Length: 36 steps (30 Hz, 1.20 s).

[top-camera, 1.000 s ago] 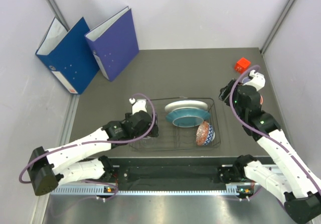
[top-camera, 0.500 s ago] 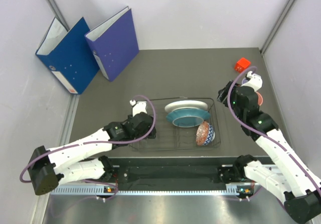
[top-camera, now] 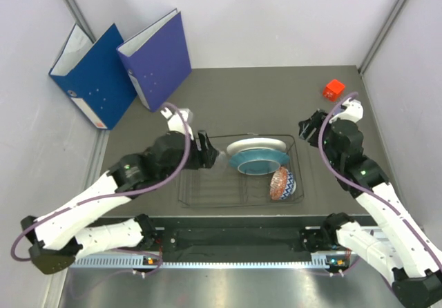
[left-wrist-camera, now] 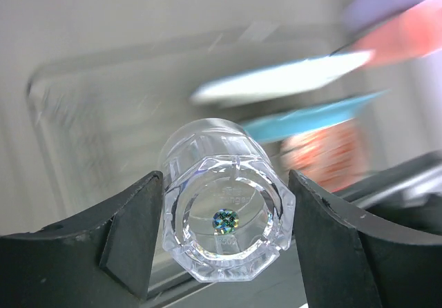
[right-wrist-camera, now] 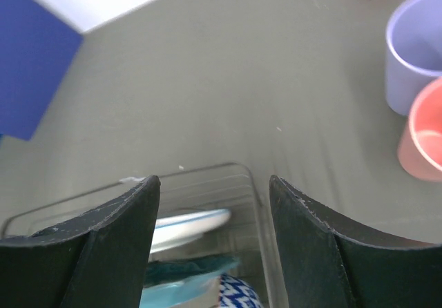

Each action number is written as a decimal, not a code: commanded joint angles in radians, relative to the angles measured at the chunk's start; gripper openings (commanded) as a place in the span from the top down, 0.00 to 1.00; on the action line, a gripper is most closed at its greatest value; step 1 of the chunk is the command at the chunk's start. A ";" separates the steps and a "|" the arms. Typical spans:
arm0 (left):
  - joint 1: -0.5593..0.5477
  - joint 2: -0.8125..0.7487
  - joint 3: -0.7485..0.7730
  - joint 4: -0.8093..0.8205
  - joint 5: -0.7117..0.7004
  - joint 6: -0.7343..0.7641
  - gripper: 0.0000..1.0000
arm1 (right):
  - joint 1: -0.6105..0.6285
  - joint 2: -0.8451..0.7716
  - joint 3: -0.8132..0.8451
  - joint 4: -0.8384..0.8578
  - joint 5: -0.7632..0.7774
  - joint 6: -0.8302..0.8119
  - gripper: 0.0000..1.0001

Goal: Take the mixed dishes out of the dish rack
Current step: Pick up the cup from the dish rack, then place the cup at the center of the board.

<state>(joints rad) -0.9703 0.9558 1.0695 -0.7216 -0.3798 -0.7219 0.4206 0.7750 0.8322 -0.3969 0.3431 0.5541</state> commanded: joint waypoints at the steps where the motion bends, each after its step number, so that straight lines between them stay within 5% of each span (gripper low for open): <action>1: -0.004 -0.071 0.087 0.162 0.045 0.097 1.00 | -0.002 -0.042 0.049 0.148 -0.099 -0.026 0.35; 5: 0.016 -0.092 0.038 0.417 0.175 0.101 1.00 | -0.002 -0.160 -0.051 0.325 -0.200 0.018 0.36; 11: 0.102 0.047 0.041 0.782 0.585 0.052 1.00 | -0.005 -0.149 -0.044 0.421 -0.440 0.041 0.27; 13: 0.188 0.090 0.011 0.917 0.796 -0.103 1.00 | -0.008 -0.149 -0.057 0.476 -0.501 0.079 0.26; 16: 0.330 0.165 -0.060 1.217 0.909 -0.307 1.00 | -0.008 -0.154 -0.067 0.519 -0.533 0.110 0.26; 27: 0.387 0.391 -0.043 1.481 0.958 -0.441 1.00 | -0.009 -0.085 -0.123 0.656 -0.653 0.191 0.31; 36: 0.386 0.442 -0.031 1.511 0.958 -0.471 1.00 | 0.004 -0.007 -0.140 0.783 -0.725 0.216 0.40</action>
<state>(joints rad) -0.5823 1.3972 1.0039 0.6437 0.5591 -1.1492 0.4171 0.7528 0.6659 0.2584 -0.3283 0.7563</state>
